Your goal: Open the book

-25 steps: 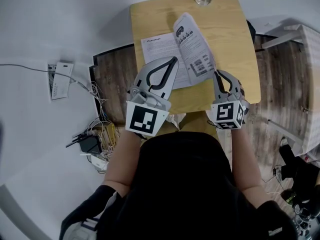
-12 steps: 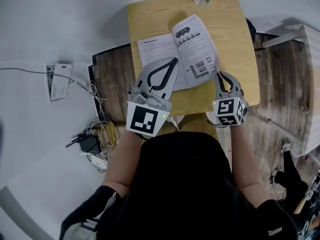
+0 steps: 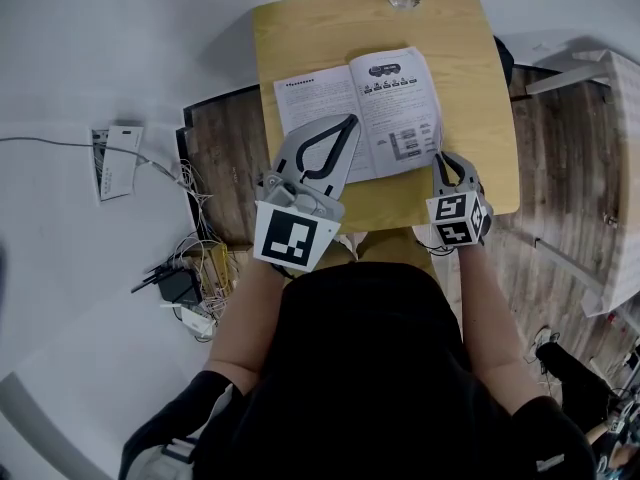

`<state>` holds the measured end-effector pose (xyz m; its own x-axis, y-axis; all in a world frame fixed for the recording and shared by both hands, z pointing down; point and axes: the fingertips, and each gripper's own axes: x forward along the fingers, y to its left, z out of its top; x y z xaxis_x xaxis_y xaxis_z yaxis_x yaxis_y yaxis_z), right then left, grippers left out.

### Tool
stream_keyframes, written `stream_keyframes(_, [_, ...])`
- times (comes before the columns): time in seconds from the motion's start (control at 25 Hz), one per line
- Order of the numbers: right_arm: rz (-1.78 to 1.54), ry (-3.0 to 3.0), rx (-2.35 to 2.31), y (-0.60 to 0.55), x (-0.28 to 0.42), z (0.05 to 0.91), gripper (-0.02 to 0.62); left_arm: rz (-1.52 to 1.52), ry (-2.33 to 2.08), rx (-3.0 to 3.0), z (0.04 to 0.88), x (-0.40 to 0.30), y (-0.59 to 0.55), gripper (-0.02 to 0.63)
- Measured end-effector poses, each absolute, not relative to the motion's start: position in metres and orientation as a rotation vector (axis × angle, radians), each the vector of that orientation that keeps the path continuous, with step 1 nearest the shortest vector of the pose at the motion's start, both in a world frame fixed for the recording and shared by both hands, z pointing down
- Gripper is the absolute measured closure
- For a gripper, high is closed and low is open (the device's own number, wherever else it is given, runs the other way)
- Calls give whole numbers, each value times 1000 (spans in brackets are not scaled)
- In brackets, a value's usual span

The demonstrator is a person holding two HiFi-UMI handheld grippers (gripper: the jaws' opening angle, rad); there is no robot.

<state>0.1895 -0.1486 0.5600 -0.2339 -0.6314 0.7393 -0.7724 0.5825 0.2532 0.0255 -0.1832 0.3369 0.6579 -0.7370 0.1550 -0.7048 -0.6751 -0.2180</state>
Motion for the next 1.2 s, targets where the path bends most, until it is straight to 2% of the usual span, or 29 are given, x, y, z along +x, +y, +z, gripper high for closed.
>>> stream_keyframes(0.64, [463, -1949, 1154, -147, 195, 599, 555, -378, 1179, -2757, 348, 26, -187, 595])
stream_keyframes(1.2, [492, -1941, 1170, -148, 196, 597, 549, -398, 1156, -2763, 349, 29, -188, 595])
